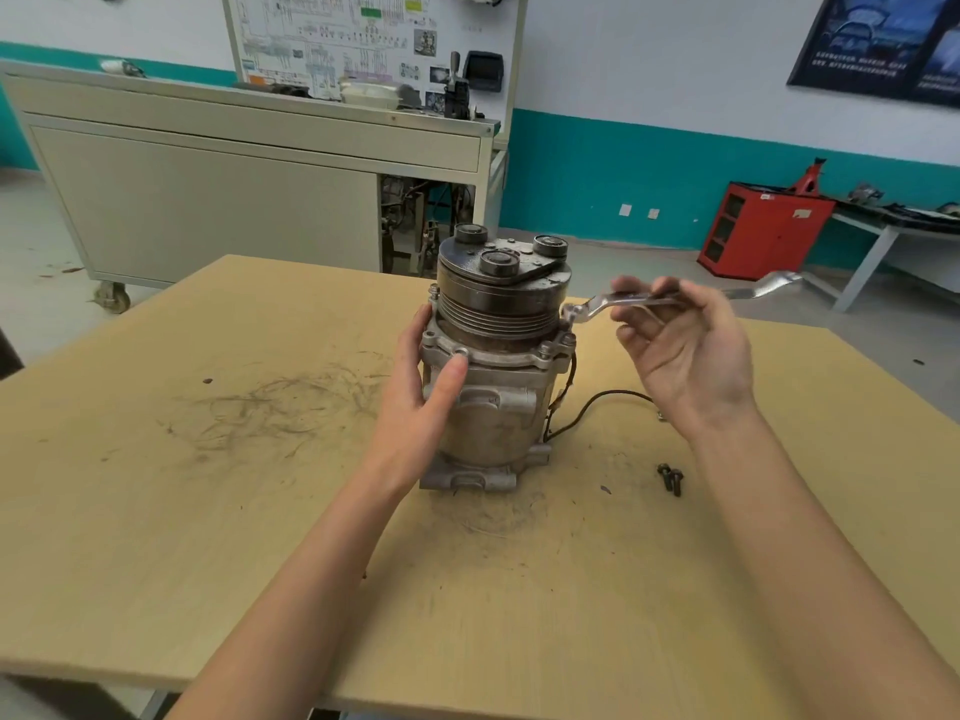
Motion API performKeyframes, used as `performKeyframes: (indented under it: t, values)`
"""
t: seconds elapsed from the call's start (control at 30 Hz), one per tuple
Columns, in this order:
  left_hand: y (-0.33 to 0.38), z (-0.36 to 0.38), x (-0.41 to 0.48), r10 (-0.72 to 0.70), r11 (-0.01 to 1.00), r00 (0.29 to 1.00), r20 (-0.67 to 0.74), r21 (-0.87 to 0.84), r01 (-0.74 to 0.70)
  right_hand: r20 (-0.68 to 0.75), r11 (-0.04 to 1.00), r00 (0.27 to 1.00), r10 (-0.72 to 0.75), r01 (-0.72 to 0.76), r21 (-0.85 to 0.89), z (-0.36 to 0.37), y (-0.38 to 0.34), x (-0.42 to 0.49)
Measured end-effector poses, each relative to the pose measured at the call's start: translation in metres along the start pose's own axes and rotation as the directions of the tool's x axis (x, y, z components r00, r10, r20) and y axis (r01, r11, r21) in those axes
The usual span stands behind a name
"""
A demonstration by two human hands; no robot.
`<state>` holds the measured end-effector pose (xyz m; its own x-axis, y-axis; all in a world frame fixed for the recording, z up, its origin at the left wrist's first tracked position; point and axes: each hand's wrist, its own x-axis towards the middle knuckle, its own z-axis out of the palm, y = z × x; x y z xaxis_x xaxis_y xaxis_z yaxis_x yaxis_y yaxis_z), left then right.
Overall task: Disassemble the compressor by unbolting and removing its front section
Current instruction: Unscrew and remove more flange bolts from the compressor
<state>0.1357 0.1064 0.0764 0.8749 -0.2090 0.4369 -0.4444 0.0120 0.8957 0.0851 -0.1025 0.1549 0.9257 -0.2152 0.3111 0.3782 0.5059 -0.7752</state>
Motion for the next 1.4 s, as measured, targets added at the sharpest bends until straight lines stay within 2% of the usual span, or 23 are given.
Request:
performKeyframes:
  t: [0.07, 0.1, 0.17, 0.2, 0.3, 0.37, 0.43, 0.67, 0.8, 0.97, 1.17, 1.23, 1.33, 1.4]
  values:
    - [-0.001, 0.000, 0.000, -0.008, 1.000, 1.000, 0.000, 0.002, 0.008, -0.004, 0.973, 0.995, -0.104, 0.101, -0.206, 0.004, -0.015, -0.003]
    - [-0.001, 0.000, 0.000, -0.011, 1.000, 1.000, -0.001, 0.006, 0.011, -0.008, 0.916, 0.986, -0.164, 0.150, -0.372, 0.006, -0.020, -0.006]
    - [-0.002, 0.000, 0.000, -0.014, 1.000, 1.000, -0.004, 0.009, 0.014, 0.013, 0.698, 0.972, -0.235, 0.178, -0.694, 0.013, -0.020, -0.012]
    - [-0.002, 0.000, 0.000, -0.015, 1.000, 1.000, -0.005, 0.009, 0.015, 0.037, 0.578, 0.974, -0.223, 0.162, -0.799, 0.017, -0.015, -0.016]
    - [-0.002, 0.000, 0.000, -0.008, 1.000, 1.000, -0.008, 0.010, 0.009, 0.132, 0.235, 0.985, -0.107, 0.154, -0.960, 0.028, 0.009, -0.023]
    - [0.000, 0.000, -0.001, -0.006, 1.000, 1.000, -0.007, 0.019, 0.006, 0.159, 0.002, 0.981, -0.107, 0.161, -0.987, 0.029, 0.021, -0.023]
    - [0.001, 0.000, -0.001, -0.005, 1.000, 1.000, -0.010, 0.024, 0.005, 0.166, -0.069, 0.974, -0.156, 0.157, -0.985, 0.029, 0.027, -0.022]
    - [0.002, 0.000, -0.001, -0.003, 1.000, 1.000, -0.013, 0.018, 0.003, 0.206, -0.073, 0.961, -0.186, 0.196, -0.978, 0.029, 0.031, -0.019]
    - [0.001, 0.000, -0.001, -0.001, 1.000, 1.000, -0.014, 0.010, 0.002, 0.209, -0.039, 0.960, -0.184, 0.206, -0.978, 0.030, 0.029, -0.018]
    - [0.001, 0.000, 0.000, 0.004, 1.000, 1.000, -0.012, 0.002, -0.004, 0.171, 0.053, 0.968, -0.182, 0.184, -0.982, 0.032, 0.026, -0.017]
    - [-0.002, 0.000, 0.001, 0.007, 1.000, 1.000, -0.018, 0.008, -0.007, 0.179, 0.068, 0.972, -0.150, 0.191, -0.979, 0.035, 0.023, -0.019]
    - [-0.003, 0.000, 0.002, 0.004, 1.000, 1.000, -0.013, 0.008, -0.004, 0.142, 0.173, 0.980, -0.142, 0.166, -0.971, 0.034, 0.015, -0.021]
    - [-0.004, -0.001, 0.001, -0.001, 1.000, 1.000, -0.008, 0.005, 0.001, 0.091, 0.491, 0.994, -0.053, 0.105, -0.865, 0.035, -0.008, -0.022]
    - [-0.004, 0.000, 0.002, 0.000, 1.000, 1.000, -0.011, 0.004, 0.001, 0.103, 0.631, 0.994, -0.027, 0.097, -0.770, 0.036, -0.019, -0.023]
